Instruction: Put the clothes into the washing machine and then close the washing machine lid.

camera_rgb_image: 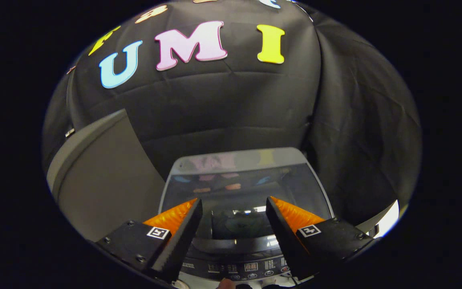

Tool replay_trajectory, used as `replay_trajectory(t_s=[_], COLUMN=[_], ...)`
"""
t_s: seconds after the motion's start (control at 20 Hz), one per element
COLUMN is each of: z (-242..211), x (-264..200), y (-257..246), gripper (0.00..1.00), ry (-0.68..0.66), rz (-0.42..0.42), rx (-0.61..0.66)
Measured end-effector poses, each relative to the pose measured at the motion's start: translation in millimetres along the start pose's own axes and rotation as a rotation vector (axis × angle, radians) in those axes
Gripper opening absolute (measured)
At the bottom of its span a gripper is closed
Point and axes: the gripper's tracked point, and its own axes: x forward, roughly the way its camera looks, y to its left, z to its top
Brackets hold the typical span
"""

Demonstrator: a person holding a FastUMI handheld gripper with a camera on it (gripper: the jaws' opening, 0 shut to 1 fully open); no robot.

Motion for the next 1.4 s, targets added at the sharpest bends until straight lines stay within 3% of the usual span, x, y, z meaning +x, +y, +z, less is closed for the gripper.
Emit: replay_trajectory(t_s=[0.4, 0.7, 1.0, 1.4], z=[151, 226, 263, 256], x=[-67, -129, -160, -162], y=[38, 60, 67, 62], gripper=[1.0, 0.99, 0.99, 0.99], ry=[-0.345, -0.603, -0.713, -0.717], rz=[0.029, 0.055, 0.055, 0.057], rx=[-0.011, -0.057, -0.027, -0.011])
